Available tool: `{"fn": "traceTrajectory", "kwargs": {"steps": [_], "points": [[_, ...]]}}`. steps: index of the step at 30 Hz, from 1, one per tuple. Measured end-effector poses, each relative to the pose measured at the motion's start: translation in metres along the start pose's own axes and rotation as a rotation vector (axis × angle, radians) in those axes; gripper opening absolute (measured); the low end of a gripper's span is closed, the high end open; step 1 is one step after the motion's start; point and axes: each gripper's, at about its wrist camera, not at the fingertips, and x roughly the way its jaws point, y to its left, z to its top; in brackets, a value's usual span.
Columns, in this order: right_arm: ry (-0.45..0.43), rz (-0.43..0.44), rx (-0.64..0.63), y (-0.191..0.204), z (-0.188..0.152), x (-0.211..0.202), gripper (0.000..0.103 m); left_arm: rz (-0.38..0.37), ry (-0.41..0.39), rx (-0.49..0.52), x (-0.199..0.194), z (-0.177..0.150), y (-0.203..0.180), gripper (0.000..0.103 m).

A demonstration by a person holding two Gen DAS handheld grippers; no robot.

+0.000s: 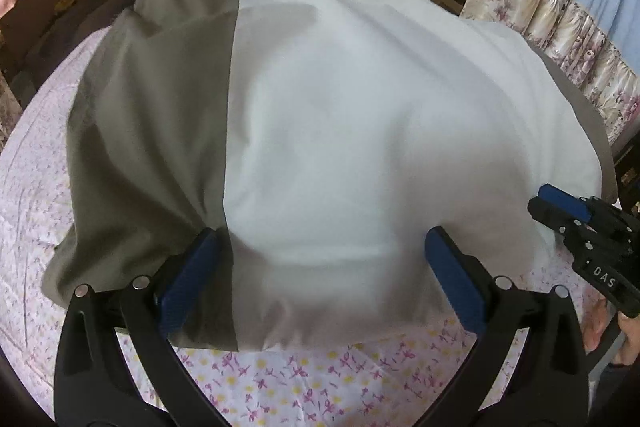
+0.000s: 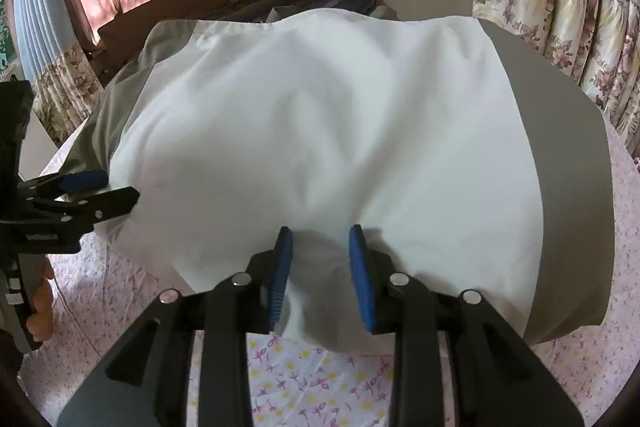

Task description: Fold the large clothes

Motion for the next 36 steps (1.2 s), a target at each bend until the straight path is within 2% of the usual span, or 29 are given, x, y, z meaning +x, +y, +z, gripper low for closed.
{"fn": "traceTrajectory", "kwargs": {"steps": [3,5,7,8,9,10,12,15,17,21,25,27,31,36], "points": [[-0.004,0.009,0.017,0.000,0.001,0.001,0.029,0.012,0.007,0.008,0.001,0.000,-0.002,0.100],[-0.017,0.037,0.030,-0.003,0.002,-0.005,0.034,0.008,0.000,0.003,-0.002,0.003,-0.005,0.100],[-0.059,0.090,0.066,-0.010,0.001,-0.025,0.055,0.022,-0.027,0.007,-0.015,0.003,-0.007,0.100],[-0.097,0.101,0.094,-0.015,0.000,-0.037,0.071,0.031,-0.039,0.007,-0.021,0.004,-0.006,0.100],[-0.157,0.083,0.138,-0.023,-0.003,-0.054,0.077,0.044,-0.054,0.003,-0.028,0.005,-0.006,0.100],[-0.207,0.060,0.182,-0.032,-0.006,-0.069,0.079,0.044,-0.081,-0.009,-0.038,0.006,-0.007,0.100],[-0.238,0.044,0.250,-0.048,-0.011,-0.083,0.084,0.014,-0.125,-0.025,-0.054,0.008,-0.008,0.100],[-0.237,0.000,0.362,-0.072,-0.023,-0.087,0.084,0.008,-0.162,-0.009,-0.063,0.017,-0.024,0.100],[-0.205,-0.027,0.418,-0.084,-0.034,-0.079,0.084,0.019,-0.162,0.001,-0.060,0.024,-0.031,0.100],[-0.208,-0.042,0.420,-0.089,-0.042,-0.074,0.084,-0.010,-0.123,-0.004,-0.049,0.028,-0.035,0.100],[-0.244,-0.140,0.404,-0.088,-0.048,-0.082,0.084,0.005,-0.102,0.003,-0.038,0.032,-0.039,0.100],[-0.265,-0.140,0.443,-0.097,-0.054,-0.087,0.087,0.009,-0.108,0.001,-0.037,0.032,-0.038,0.100],[-0.215,-0.098,0.551,-0.115,-0.060,-0.076,0.087,0.015,-0.110,-0.005,-0.028,0.039,-0.038,0.100],[-0.187,-0.052,0.570,-0.109,-0.055,-0.061,0.087,0.011,-0.098,0.016,-0.020,0.040,-0.043,0.100]]}}
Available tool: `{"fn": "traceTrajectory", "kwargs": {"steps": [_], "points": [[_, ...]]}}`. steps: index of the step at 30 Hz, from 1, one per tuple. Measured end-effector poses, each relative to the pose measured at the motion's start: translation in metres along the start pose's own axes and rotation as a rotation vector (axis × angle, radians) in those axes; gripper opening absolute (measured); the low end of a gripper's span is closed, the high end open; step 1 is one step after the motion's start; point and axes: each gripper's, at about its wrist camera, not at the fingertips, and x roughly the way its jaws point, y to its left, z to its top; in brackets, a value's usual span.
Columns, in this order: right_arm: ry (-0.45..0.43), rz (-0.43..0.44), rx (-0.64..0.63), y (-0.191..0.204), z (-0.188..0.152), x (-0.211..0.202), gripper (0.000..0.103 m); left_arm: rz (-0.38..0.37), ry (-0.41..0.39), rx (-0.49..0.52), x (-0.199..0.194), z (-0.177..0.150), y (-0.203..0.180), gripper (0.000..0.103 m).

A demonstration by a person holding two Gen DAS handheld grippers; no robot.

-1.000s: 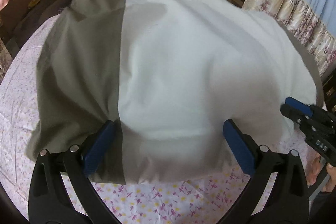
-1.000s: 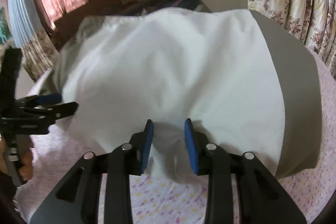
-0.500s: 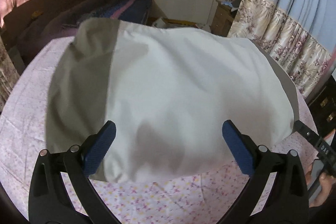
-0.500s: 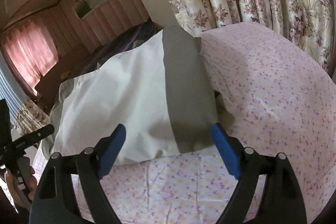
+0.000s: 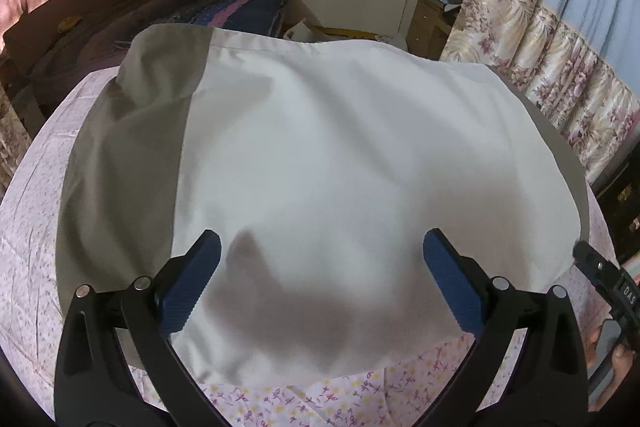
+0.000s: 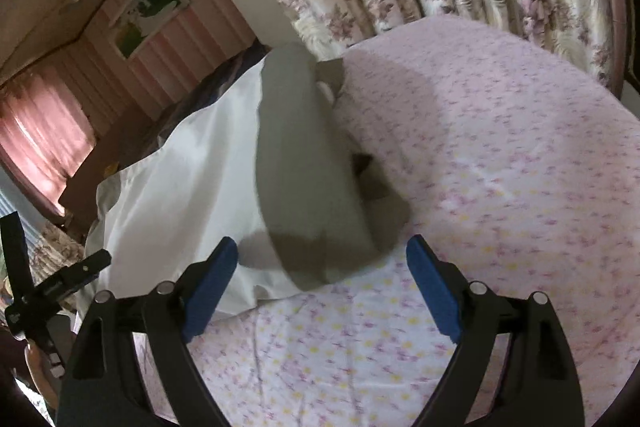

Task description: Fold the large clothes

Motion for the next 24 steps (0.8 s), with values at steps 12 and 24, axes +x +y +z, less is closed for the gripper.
{"fn": "traceTrajectory", "kwargs": {"steps": [12,24], "points": [[0.003,0.001,0.020,0.012,-0.009,0.014,0.086,-0.001,-0.001,0.037,0.004,-0.005,-0.006,0.100],[-0.002,0.012,-0.020,0.027,0.022,0.048,0.046,-0.027,0.039,0.020,0.008,-0.004,-0.007,0.100]]}}
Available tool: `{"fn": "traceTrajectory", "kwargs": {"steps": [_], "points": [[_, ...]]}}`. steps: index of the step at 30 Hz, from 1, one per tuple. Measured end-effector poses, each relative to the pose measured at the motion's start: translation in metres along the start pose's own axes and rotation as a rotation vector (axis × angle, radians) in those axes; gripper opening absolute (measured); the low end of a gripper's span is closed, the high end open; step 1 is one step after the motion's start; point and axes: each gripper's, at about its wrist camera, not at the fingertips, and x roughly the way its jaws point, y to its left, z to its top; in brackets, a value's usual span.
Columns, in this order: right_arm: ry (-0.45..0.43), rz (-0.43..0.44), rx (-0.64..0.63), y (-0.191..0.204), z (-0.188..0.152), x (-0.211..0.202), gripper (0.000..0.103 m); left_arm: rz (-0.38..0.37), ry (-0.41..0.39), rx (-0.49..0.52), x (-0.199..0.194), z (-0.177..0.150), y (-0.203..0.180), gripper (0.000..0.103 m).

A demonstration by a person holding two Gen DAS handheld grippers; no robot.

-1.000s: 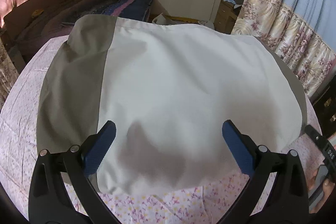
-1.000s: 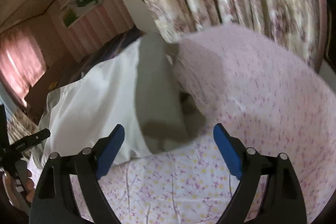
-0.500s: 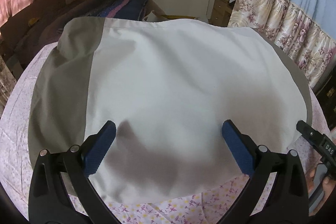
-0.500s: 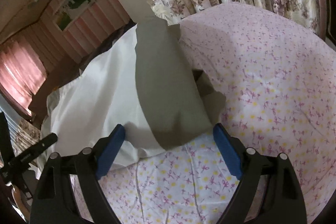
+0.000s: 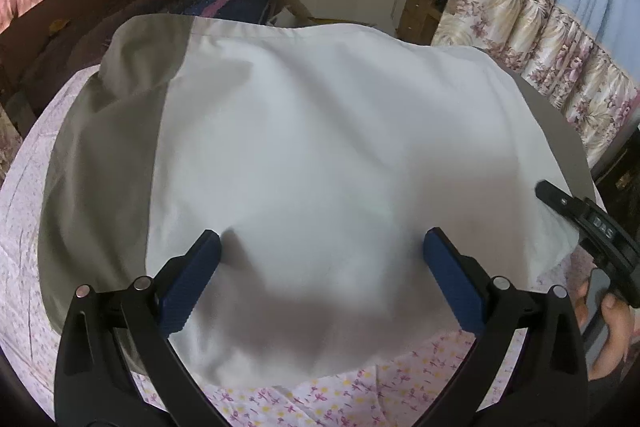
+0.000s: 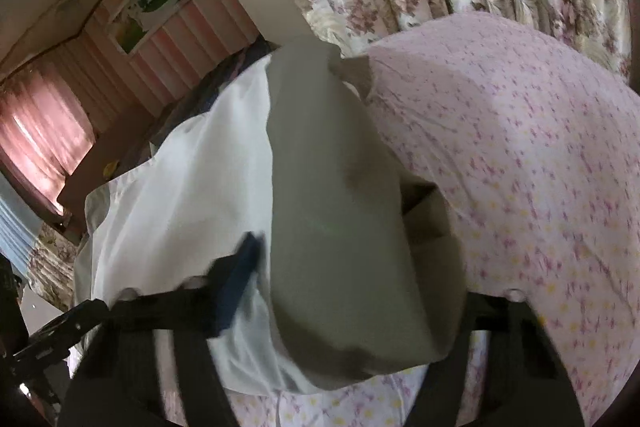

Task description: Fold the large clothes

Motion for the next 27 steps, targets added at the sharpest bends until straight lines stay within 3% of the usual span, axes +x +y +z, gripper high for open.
{"fn": "traceTrajectory", "kwargs": {"steps": [3,5,9,16,21,24,27], "points": [[-0.048,0.013,-0.084,0.011,0.004,-0.010,0.031,-0.009,0.009,0.021,0.001,-0.003,-0.008,0.100],[-0.076,0.010,-0.152,0.024,0.005,-0.015,0.027,0.000,0.037,0.038,0.008,-0.003,-0.012,0.100],[-0.112,0.048,-0.210,0.041,0.012,-0.026,0.025,-0.024,0.062,0.011,0.024,-0.001,-0.007,0.100],[-0.141,0.083,-0.369,0.096,0.026,-0.043,0.022,-0.003,0.047,0.058,0.030,0.000,-0.012,0.100],[-0.151,0.105,-0.581,0.164,0.017,-0.053,0.020,-0.124,0.019,0.000,-0.014,0.006,0.022,0.097],[-0.128,0.116,-0.708,0.208,0.005,-0.048,0.019,-0.084,-0.075,0.021,-0.058,0.007,0.053,0.098],[-0.095,0.121,-0.836,0.251,-0.017,-0.038,0.019,0.014,-0.119,0.044,-0.084,0.007,0.101,0.099]]}}
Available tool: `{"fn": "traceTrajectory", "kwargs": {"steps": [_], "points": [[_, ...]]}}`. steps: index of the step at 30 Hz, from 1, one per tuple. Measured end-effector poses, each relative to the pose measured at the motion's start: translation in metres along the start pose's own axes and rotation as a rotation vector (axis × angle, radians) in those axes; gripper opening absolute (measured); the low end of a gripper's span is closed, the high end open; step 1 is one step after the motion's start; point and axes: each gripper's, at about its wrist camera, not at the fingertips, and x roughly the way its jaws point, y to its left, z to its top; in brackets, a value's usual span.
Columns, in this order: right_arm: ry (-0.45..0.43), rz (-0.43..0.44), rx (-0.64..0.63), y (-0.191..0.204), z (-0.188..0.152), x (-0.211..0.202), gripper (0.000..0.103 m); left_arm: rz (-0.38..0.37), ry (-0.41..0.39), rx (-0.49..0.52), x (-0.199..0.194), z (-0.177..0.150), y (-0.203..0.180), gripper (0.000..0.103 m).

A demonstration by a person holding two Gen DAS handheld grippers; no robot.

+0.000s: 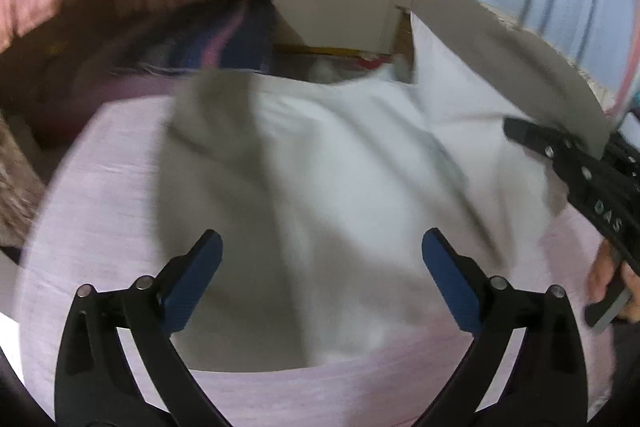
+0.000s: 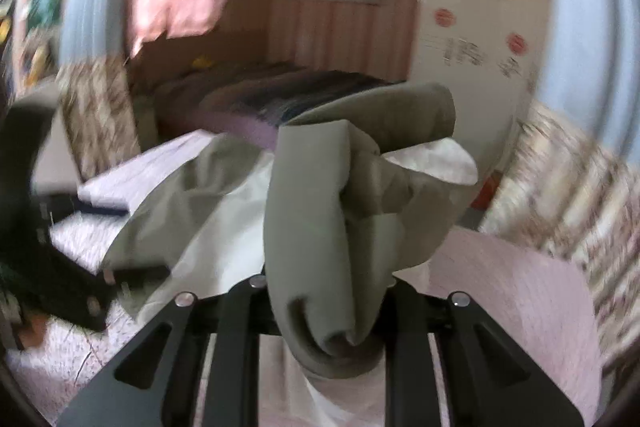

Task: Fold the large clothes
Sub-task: 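Fold the grey edge over the jacket with the right gripper and release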

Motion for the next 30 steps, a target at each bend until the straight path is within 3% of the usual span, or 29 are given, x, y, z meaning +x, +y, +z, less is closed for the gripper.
{"fn": "traceTrajectory", "kwargs": {"steps": [3,6,8,11,14,19,20,21,24,30], "points": [[0.051,0.054,-0.134,0.046,0.004,0.015,0.018,0.044,-0.017,-0.004,-0.006,-0.006,0.043,0.099],[0.144,0.095,-0.339,0.096,-0.015,0.033,0.018,0.031,-0.002,-0.040,-0.003,-0.015,0.071,0.099],[0.220,0.113,-0.383,0.110,-0.032,0.050,0.019,0.001,0.032,-0.083,0.008,-0.019,0.083,0.099],[0.294,0.146,-0.266,0.100,-0.056,0.074,0.020,-0.026,0.059,-0.103,0.018,-0.029,0.087,0.099],[0.292,0.181,-0.171,0.087,-0.061,0.076,0.021,-0.027,0.074,-0.074,0.026,-0.037,0.080,0.099],[0.284,0.174,-0.161,0.083,-0.063,0.070,0.025,0.012,0.071,-0.014,0.021,-0.042,0.072,0.099],[0.284,0.172,-0.162,0.086,-0.062,0.071,0.030,0.019,0.071,-0.007,0.019,-0.043,0.070,0.099],[0.286,0.181,-0.170,0.087,-0.062,0.067,0.048,0.027,0.073,0.000,0.018,-0.043,0.070,0.099],[0.287,0.205,-0.202,0.097,-0.058,0.053,0.068,0.055,0.089,0.014,0.017,-0.047,0.069,0.099],[0.244,0.221,-0.241,0.093,-0.055,0.001,0.070,0.062,0.091,0.020,0.010,-0.049,0.065,0.099]]}}
